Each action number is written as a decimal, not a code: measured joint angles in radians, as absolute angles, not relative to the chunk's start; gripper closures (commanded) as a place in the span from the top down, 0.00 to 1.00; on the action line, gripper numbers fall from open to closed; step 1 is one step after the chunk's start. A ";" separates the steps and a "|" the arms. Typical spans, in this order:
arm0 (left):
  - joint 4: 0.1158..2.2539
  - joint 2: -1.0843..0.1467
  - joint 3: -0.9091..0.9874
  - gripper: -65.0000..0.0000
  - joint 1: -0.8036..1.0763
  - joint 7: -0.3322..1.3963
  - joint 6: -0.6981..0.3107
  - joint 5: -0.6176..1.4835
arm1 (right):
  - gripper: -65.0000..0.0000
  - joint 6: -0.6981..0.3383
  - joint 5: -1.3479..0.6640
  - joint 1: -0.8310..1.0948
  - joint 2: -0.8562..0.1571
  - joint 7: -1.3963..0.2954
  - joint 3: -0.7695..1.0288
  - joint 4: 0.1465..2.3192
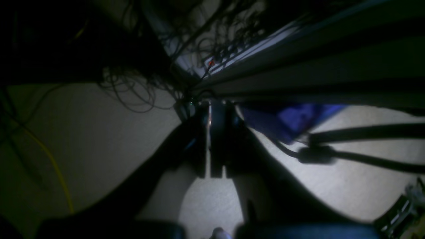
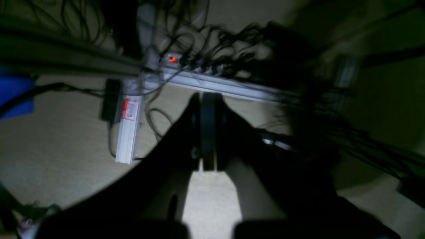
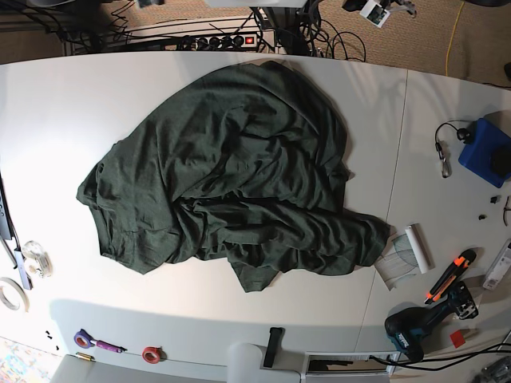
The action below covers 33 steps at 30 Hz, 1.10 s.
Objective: Layout the t-shirt on the table in an organized manner, then fold the t-shirt properly
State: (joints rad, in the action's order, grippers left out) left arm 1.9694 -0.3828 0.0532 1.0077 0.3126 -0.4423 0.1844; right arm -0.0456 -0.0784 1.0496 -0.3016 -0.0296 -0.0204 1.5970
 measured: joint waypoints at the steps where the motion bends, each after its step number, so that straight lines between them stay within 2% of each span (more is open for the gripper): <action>1: 2.002 -0.394 0.054 0.00 1.023 0.314 -0.449 0.187 | 0.00 -0.046 -0.078 1.075 -0.302 -0.034 0.007 1.639; 8: 2.155 -0.412 0.054 0.00 1.053 0.314 -0.599 0.196 | 0.00 -0.048 -0.159 1.192 -0.305 -0.056 0.164 1.860; 15: 2.216 -0.413 0.054 0.00 1.037 0.321 -0.598 0.226 | 0.00 -0.046 -0.170 1.186 -0.305 -0.056 0.223 1.963; 18: 2.220 -0.413 0.055 0.00 0.992 0.322 -0.593 0.226 | 0.00 -0.051 -0.170 1.139 -0.304 -0.053 0.223 1.974; 22: 2.220 -0.413 0.054 0.00 0.945 0.322 -0.535 0.226 | 0.00 -0.049 -0.170 1.075 -0.304 -0.061 0.223 1.975; 28: 2.220 -0.413 0.054 0.00 0.857 0.322 -0.531 0.226 | 0.00 -0.049 -0.170 0.974 -0.304 -0.098 0.223 1.975; 33: 2.220 -0.413 0.054 0.00 0.829 0.324 -0.532 0.131 | 0.00 -0.050 -0.164 0.923 -0.304 -0.101 0.223 1.975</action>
State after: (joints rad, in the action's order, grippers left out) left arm 2.2196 -0.4129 0.0540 0.8291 0.3237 -0.5316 0.1310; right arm -0.0498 -0.1638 0.9230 -0.3038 -0.1009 0.2234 1.9751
